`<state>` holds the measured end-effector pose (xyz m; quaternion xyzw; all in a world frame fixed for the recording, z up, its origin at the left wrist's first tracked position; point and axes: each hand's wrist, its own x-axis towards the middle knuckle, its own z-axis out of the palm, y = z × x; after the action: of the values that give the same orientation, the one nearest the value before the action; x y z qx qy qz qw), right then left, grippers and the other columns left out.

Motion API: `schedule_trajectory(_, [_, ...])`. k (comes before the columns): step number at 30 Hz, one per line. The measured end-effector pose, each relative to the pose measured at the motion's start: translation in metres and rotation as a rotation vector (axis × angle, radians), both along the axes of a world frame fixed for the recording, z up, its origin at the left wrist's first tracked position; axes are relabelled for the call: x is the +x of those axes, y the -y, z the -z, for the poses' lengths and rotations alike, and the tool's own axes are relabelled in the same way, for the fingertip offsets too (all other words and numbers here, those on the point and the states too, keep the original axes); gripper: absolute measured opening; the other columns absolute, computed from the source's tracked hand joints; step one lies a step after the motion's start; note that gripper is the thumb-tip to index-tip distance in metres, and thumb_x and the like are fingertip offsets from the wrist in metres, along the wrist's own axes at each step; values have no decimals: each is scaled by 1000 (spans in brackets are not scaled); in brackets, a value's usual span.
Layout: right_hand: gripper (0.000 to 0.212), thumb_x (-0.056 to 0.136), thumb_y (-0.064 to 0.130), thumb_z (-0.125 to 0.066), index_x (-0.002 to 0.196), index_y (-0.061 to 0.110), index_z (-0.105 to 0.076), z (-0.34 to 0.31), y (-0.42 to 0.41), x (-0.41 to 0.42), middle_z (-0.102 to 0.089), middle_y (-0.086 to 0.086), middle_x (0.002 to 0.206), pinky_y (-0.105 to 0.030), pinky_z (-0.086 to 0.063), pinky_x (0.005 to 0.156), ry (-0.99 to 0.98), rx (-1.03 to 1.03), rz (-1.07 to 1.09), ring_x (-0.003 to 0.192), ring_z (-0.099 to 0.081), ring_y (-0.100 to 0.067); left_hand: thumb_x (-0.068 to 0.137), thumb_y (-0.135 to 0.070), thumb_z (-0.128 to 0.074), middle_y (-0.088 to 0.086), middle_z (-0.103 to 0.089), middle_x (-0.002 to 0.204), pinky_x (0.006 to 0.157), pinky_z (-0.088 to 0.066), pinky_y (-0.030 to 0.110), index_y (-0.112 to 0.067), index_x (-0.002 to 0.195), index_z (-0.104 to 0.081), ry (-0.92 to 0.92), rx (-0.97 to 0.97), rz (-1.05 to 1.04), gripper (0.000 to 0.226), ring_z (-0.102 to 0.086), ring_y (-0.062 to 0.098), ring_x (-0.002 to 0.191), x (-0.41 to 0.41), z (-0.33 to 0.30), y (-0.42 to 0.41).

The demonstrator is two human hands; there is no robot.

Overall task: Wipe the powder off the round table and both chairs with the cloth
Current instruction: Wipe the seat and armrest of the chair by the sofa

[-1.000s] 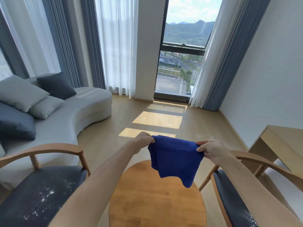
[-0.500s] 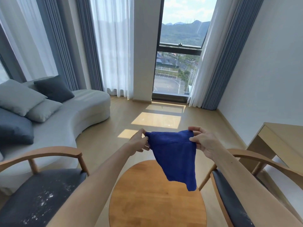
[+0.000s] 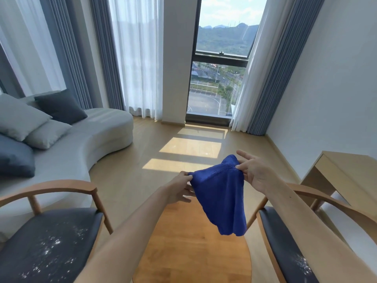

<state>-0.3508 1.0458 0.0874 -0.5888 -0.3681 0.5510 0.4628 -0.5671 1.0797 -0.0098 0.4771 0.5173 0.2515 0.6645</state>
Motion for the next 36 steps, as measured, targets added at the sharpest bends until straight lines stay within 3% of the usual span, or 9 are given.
schedule_trajectory(4, [68,86,-20,-38,145,16,-40,2,-1,4,-61,-16,117,-30,-55,70,0,3,11,88,-63,-25,94,-38,-45,7,-64,102,86,-52,40,-15,113,-62,202,-71,4,35,-62,25,90,5,3,-1])
schedule_trajectory(8, [70,83,-24,-32,145,8,-38,5,-5,8,-54,-21,125,-29,-49,78,-13,-12,24,101,-57,-29,89,-15,-55,7,-55,96,73,-48,33,-11,98,-53,192,22,8,10,-54,21,81,4,-7,-4])
schedule_trajectory(10, [66,81,-25,-37,142,2,-40,7,-8,9,-43,-22,139,-28,-49,79,-18,-39,54,109,-54,-29,88,-8,-56,10,-54,103,71,-49,32,-12,108,-46,176,22,-11,23,-55,21,82,0,-15,-9])
schedule_trajectory(13, [64,76,-25,-50,135,0,-47,11,-9,12,-46,-20,133,-31,-51,83,-17,-57,54,103,-56,-29,89,-9,-57,13,-54,112,73,-51,34,-15,122,-40,139,21,-6,38,-56,22,84,-5,-28,-16])
schedule_trajectory(16, [52,75,-21,-61,122,2,-59,14,-5,13,-58,-16,113,-35,-53,86,268,-40,20,91,-58,-25,90,-12,-60,14,-54,117,79,-52,37,-17,125,-39,46,104,-2,41,-57,24,91,-9,-40,-25])
schedule_trajectory(18, [39,75,-15,-66,109,5,-66,16,-4,12,-62,-13,103,-36,-53,89,434,-7,25,89,-58,-22,90,-14,-59,15,-56,116,74,-55,35,-19,124,-39,-67,191,24,40,-59,24,88,-12,-48,-29])
schedule_trajectory(24, [22,73,-9,-70,82,11,-68,18,-7,7,-66,-10,89,-37,-55,79,551,74,62,83,-61,-22,91,-14,-54,13,-57,97,66,-51,29,-23,121,-43,-328,315,93,33,-55,22,77,-25,-60,-30])
schedule_trajectory(27, [24,73,-12,-68,79,12,-67,17,-9,-1,-66,-11,89,-41,-56,80,473,75,59,83,-61,-24,91,-13,-55,13,-55,94,72,-53,33,-20,124,-43,-196,233,68,35,-55,23,80,-19,-57,-23])
schedule_trajectory(36, [20,85,-1,-61,97,15,-60,16,-6,9,-61,-9,100,-24,-47,61,870,158,-14,93,-58,-24,86,-6,-65,13,-58,113,89,-53,39,-26,120,-45,-37,208,45,45,-60,25,97,-25,-61,-25])
